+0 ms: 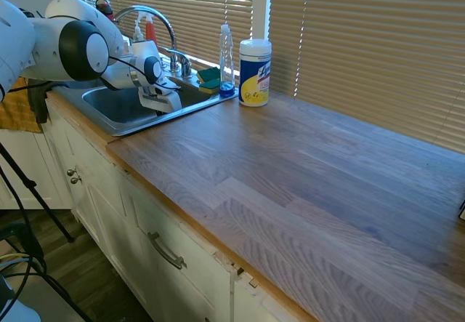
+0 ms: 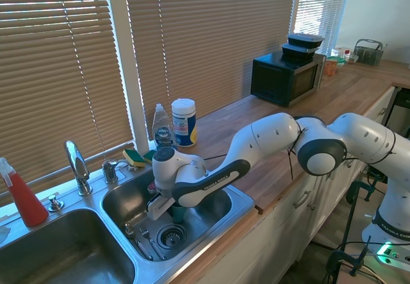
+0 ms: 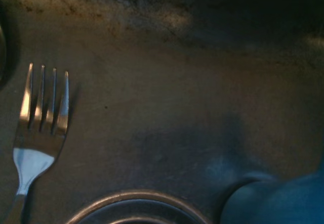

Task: Put the mug in the sink

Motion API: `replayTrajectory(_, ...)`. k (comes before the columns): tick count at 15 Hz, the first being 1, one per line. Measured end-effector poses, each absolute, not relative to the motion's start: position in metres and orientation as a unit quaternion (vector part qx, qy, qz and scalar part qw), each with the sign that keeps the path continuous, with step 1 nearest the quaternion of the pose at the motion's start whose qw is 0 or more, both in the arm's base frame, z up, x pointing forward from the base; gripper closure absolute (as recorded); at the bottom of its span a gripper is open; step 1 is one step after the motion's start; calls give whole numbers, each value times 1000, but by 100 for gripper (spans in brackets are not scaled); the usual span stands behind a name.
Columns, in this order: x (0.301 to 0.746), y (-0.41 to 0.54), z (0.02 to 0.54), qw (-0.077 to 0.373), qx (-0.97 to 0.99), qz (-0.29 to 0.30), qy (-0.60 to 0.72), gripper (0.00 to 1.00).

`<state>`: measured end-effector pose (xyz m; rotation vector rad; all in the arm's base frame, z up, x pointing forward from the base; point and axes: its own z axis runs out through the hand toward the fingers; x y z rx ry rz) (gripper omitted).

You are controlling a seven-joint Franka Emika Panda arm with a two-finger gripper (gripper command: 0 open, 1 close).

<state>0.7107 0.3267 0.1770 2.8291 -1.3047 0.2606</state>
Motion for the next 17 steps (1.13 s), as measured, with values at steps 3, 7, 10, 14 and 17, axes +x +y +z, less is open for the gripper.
replayTrajectory(3, 713, 324, 176, 3, 904, 86, -419, 0)
replayTrajectory(7, 715, 325, 183, -11, 902, 96, -420, 0)
replayTrajectory(10, 713, 323, 202, -23, 901, 104, -421, 0)
replayTrajectory(14, 700, 313, 243, -39, 898, 114, -424, 0)
replayTrajectory(17, 682, 311, 272, -48, 894, 118, -430, 0)
